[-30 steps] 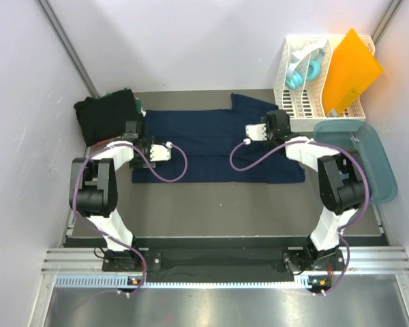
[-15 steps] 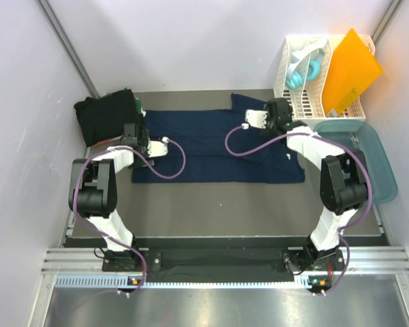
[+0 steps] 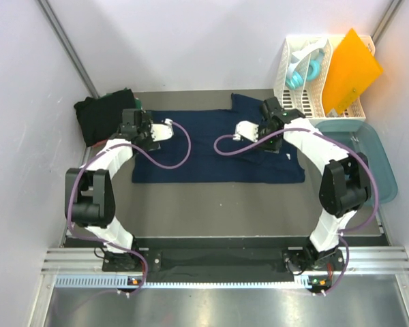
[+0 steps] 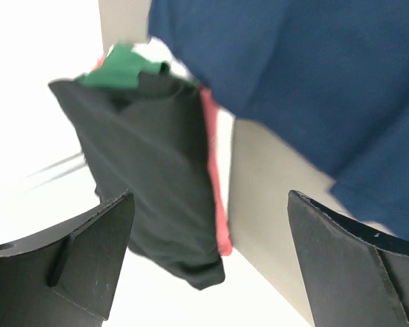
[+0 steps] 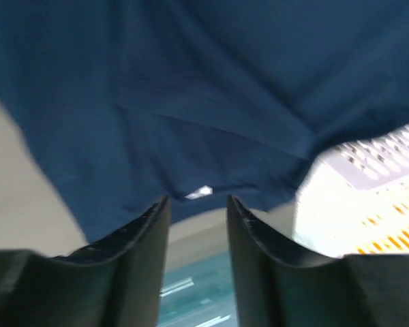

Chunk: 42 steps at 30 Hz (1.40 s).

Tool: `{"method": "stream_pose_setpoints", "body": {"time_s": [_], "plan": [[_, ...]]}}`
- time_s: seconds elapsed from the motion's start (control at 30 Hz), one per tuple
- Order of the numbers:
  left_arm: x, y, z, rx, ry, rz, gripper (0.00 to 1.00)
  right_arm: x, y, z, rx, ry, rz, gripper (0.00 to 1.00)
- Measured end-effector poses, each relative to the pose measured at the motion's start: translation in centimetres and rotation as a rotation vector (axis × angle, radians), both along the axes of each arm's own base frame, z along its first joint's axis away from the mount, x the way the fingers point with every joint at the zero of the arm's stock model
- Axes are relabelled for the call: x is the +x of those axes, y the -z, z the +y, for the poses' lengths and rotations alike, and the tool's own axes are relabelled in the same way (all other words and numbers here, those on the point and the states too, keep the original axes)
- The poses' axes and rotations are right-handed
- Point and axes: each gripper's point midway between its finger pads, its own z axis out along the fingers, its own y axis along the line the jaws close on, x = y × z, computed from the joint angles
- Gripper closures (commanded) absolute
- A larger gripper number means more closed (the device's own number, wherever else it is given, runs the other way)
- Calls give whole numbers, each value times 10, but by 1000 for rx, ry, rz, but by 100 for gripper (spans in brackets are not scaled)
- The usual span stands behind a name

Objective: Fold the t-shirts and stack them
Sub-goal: Fold the flattened tshirt in 1/3 of the way

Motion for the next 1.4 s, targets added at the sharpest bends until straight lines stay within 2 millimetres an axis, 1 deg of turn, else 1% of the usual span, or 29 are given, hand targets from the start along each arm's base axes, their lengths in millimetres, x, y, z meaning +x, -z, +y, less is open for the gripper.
{"method": "stream_pose_setpoints", "body": {"time_s": [0.03, 0.1, 0.2, 0.27, 0.33, 0.4, 0.47, 0.67, 0.77, 0.9, 1.23, 1.4], "plan": [[-3, -2, -6, -15, 21, 11, 7, -4, 3, 3, 2, -8, 20, 67], [-13, -6, -21, -41, 68, 45, 20, -12, 12, 11, 5, -27, 61, 68], [-30, -2, -43, -62, 127, 108, 35, -21, 27, 21, 6, -48, 116, 64], [-41, 7, -56, -64, 158, 151, 35, -26, 37, 30, 6, -64, 147, 64], [-53, 20, -65, -61, 181, 202, 35, -30, 45, 38, 8, -85, 167, 64], [-66, 33, -68, -58, 187, 255, 35, -37, 51, 45, 3, -106, 188, 64], [-71, 38, -68, -59, 184, 282, 35, -38, 59, 51, -1, -119, 201, 64], [-73, 40, -69, -69, 168, 292, 35, -34, 82, 56, -9, -116, 225, 66], [-74, 40, -68, -68, 161, 292, 35, -29, 89, 58, -7, -110, 217, 66], [-74, 40, -68, -72, 152, 294, 35, -23, 92, 61, 2, -102, 200, 67], [-75, 44, -69, -74, 148, 304, 35, -13, 85, 65, 16, -96, 167, 68], [-76, 50, -72, -71, 153, 318, 35, -10, 85, 61, 7, -86, 159, 69]]}}
